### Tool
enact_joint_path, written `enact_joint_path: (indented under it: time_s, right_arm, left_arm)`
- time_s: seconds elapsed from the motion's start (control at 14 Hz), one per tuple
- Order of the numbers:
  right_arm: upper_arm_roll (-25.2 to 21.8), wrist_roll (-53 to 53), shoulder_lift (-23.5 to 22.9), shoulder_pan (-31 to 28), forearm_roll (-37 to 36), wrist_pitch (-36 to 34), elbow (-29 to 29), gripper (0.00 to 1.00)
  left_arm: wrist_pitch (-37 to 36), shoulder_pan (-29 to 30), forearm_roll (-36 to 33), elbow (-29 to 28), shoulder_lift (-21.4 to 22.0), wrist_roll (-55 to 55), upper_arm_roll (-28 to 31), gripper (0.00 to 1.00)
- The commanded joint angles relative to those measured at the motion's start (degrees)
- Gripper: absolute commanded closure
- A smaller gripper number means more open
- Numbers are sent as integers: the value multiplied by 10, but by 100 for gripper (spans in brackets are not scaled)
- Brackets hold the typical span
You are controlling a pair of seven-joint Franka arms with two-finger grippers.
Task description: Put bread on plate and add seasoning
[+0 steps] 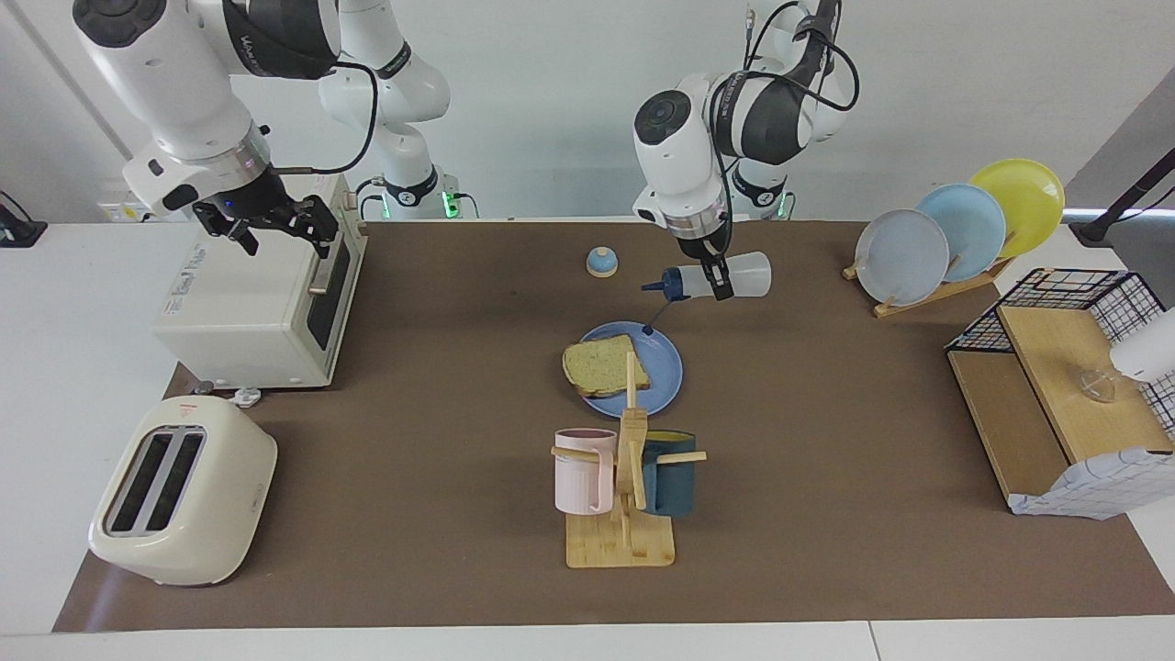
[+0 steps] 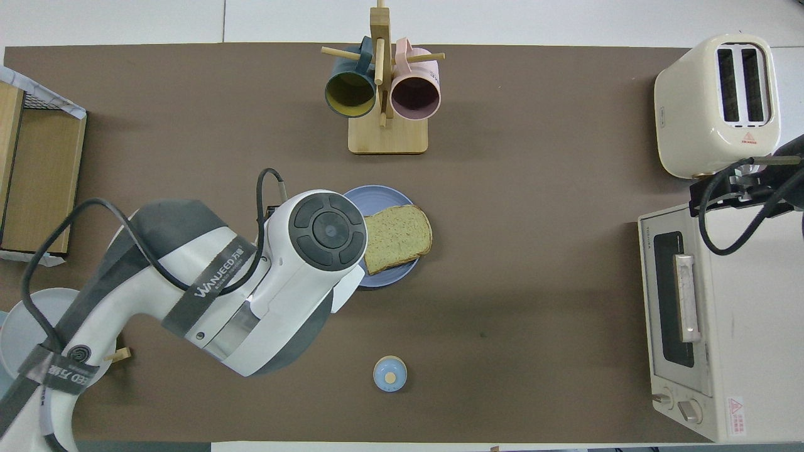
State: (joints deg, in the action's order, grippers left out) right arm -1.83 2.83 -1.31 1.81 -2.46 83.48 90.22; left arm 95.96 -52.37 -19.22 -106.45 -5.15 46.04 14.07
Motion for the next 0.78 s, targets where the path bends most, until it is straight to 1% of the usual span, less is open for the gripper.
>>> enact_joint_path:
  time_s: [0.0, 0.14, 0.21, 0.29, 0.36, 0.5, 0.57, 0.71]
  right_arm:
    - [6, -18, 10, -20, -2, -5, 10, 0]
    - [3, -36, 9, -27, -2, 5, 7, 0]
    - [-4, -44, 5, -28, -1, 12, 3, 0]
    - [-15, -58, 4, -26, 0, 11, 0, 0]
    - [-16, -60, 10, -26, 0, 8, 4, 0]
    - [-16, -54, 13, -25, 0, 11, 8, 0]
    - [-16, -55, 11, -25, -1, 17, 7, 0]
    - [-16, -55, 10, -23, -1, 20, 7, 0]
  left_arm:
    - [-44, -19, -29, 37, -29, -10, 3, 100]
    - [-65, -28, -44, 47, -49, -23, 3, 100]
    - [-73, -34, -50, 60, -65, -31, 4, 100]
    - [-88, -36, -54, 69, -71, -31, 4, 100]
    - [-102, -36, -63, 77, -81, -31, 3, 100]
    - [-144, -63, -85, 112, -135, -32, 5, 100]
    - [-161, -65, -85, 135, -168, -36, 6, 100]
    - [-175, -65, -96, 147, -181, -41, 5, 100]
